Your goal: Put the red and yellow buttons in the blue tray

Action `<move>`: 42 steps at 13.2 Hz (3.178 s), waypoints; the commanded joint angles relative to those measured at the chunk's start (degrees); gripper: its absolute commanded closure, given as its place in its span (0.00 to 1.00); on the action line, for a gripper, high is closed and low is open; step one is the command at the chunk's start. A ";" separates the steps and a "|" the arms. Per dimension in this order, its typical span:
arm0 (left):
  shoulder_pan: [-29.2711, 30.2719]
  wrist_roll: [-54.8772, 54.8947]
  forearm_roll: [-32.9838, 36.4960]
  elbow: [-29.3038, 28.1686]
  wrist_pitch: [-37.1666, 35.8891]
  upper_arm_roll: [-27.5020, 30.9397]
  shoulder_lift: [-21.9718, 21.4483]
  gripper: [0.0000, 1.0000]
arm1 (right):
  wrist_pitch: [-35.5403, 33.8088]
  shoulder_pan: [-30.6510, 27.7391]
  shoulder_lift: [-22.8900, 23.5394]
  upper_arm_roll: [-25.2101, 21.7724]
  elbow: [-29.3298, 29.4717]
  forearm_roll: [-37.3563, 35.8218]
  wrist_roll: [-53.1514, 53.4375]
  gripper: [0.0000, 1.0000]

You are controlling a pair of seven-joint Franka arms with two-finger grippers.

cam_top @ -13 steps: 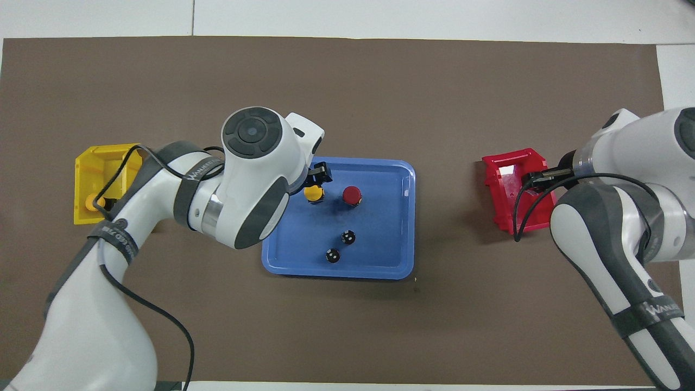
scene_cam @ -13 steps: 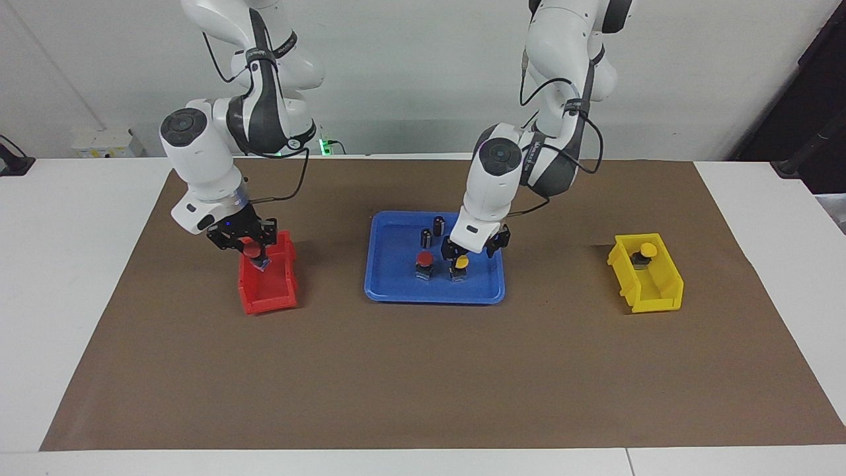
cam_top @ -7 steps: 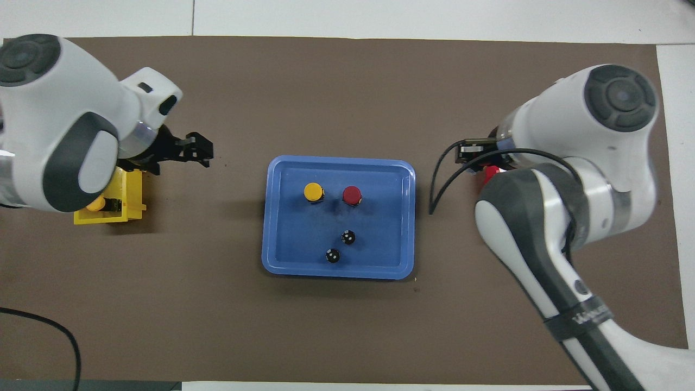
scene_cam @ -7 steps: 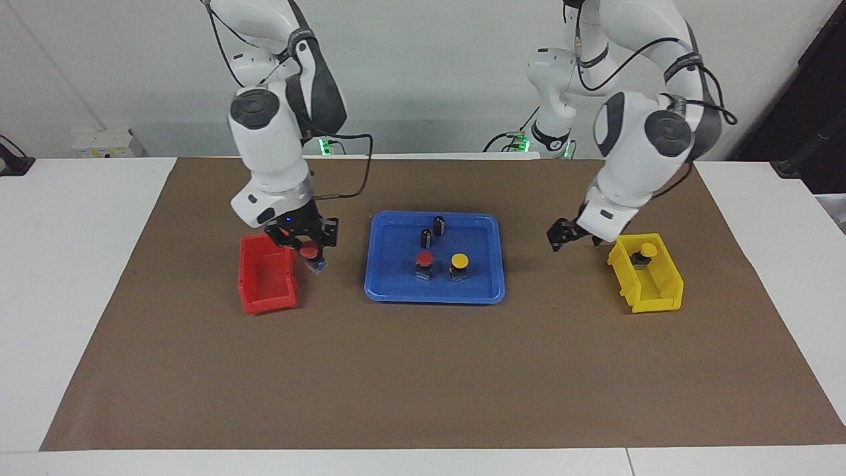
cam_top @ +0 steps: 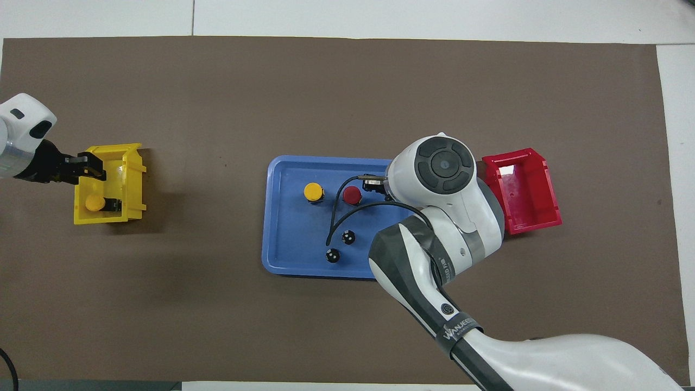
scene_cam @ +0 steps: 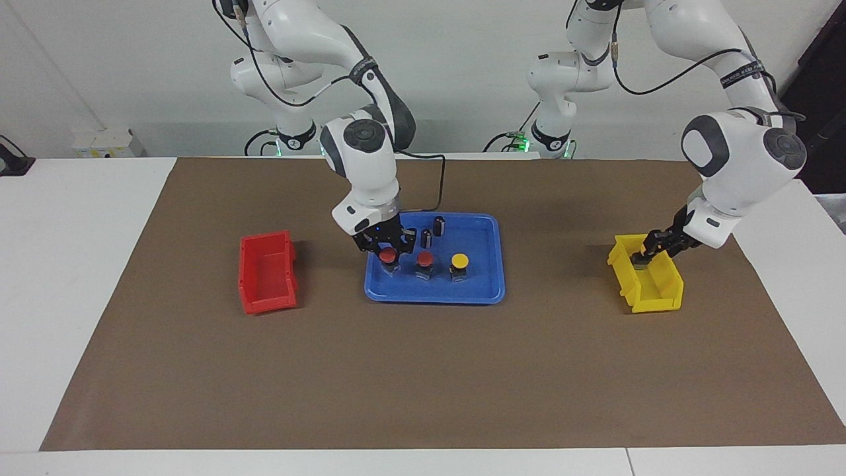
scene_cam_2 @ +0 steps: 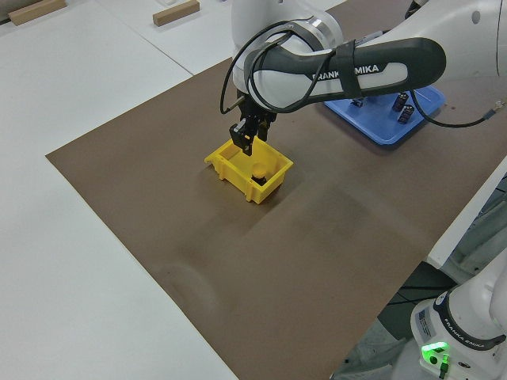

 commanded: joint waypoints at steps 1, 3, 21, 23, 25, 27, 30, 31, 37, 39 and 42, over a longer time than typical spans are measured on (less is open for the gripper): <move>1.19 1.93 1.11 -4.47 2.26 -0.88 -3.63 0.50 | 2.95 0.47 -0.82 -0.20 -3.22 0.45 0.70 0.64; 1.19 2.11 1.11 -6.04 2.79 -0.79 -4.06 0.50 | 4.28 2.13 0.40 -0.20 -3.85 0.19 1.31 0.63; 2.77 1.93 2.16 -11.85 11.83 -0.61 -4.34 0.43 | -41.24 -23.95 -17.35 -0.90 17.42 -2.54 -24.78 0.00; 2.77 1.58 2.34 -11.15 11.85 -0.53 -3.98 0.98 | -41.42 -23.97 -17.26 -0.99 17.51 -2.54 -25.05 0.00; 2.60 1.23 2.34 -6.08 5.92 -0.53 -2.67 0.99 | -41.68 -25.62 -16.13 -0.99 17.77 -1.58 -25.58 0.00; 1.89 -0.60 2.34 2.96 -6.02 -0.61 -2.40 0.99 | -41.86 -25.29 -15.94 -0.82 17.86 -1.40 -25.58 0.00; -6.59 -14.35 2.25 12.14 -14.25 -1.05 -1.08 0.99 | -42.38 -26.51 -15.85 -0.81 17.95 -1.13 -25.84 0.00; -12.46 -21.90 2.25 11.62 -12.69 -1.05 -0.56 0.99 | -43.08 -26.25 -15.77 -0.81 18.64 -0.70 -25.84 0.00; -31.14 -37.08 -1.08 2.31 4.45 -1.32 0.58 0.99 | -43.35 -26.43 -15.59 -0.90 17.86 -0.52 -28.48 0.00; -33.78 -39.37 -1.27 2.39 6.91 -1.23 2.51 0.99 | -43.35 -26.86 -16.03 -0.90 17.16 -0.43 -28.74 0.00; -35.02 -40.26 -1.27 2.30 9.47 -1.32 4.71 0.99 | -43.70 -27.04 -16.12 -0.90 17.15 -0.52 -30.31 0.00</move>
